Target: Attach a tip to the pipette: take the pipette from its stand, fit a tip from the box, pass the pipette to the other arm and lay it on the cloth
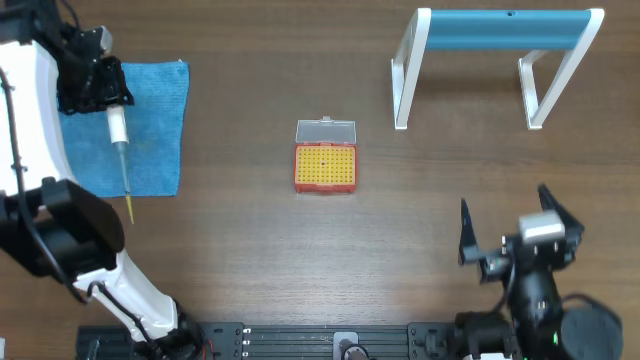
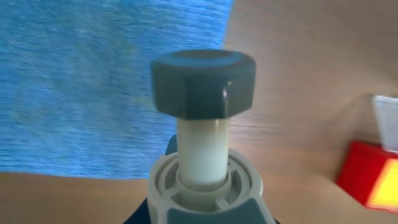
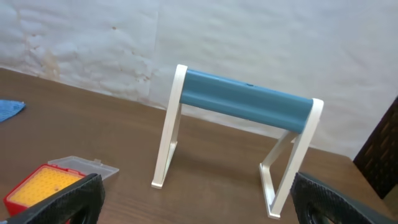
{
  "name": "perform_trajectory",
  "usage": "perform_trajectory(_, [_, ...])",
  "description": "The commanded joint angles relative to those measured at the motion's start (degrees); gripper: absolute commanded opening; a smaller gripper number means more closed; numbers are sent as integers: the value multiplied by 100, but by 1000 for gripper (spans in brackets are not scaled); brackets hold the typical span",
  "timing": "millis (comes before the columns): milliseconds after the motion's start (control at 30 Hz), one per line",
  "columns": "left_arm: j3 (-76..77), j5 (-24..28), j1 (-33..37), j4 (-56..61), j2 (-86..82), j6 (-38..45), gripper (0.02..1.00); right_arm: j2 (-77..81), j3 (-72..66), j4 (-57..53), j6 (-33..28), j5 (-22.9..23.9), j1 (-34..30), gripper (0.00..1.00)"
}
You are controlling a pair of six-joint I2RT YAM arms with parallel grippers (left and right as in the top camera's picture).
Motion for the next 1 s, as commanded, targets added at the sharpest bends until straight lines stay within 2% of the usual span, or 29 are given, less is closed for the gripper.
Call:
perform_trajectory(33, [240, -686, 15, 17, 267, 516, 27, -1064, -350, -81, -39, 184, 37, 974])
perform_trajectory(133, [243, -769, 20, 15, 463, 675, 27, -887, -372, -376, -37, 199, 24, 974])
perform_trajectory(333, [258, -748, 131, 133, 907, 754, 27, -1027, -1167, -249, 162, 243, 24, 974])
perform_trajectory(567, [273, -745, 177, 546, 1150, 748, 27, -1027, -2533, 1582, 249, 251, 31, 974])
perform_trajectory(767, [291, -769, 4, 844, 1244, 599, 25, -1029, -4308, 4061, 857, 258, 31, 974])
perform_trajectory(1000, [291, -743, -116, 1674, 1309, 291, 25, -984, -4273, 3790, 800, 284, 28, 974])
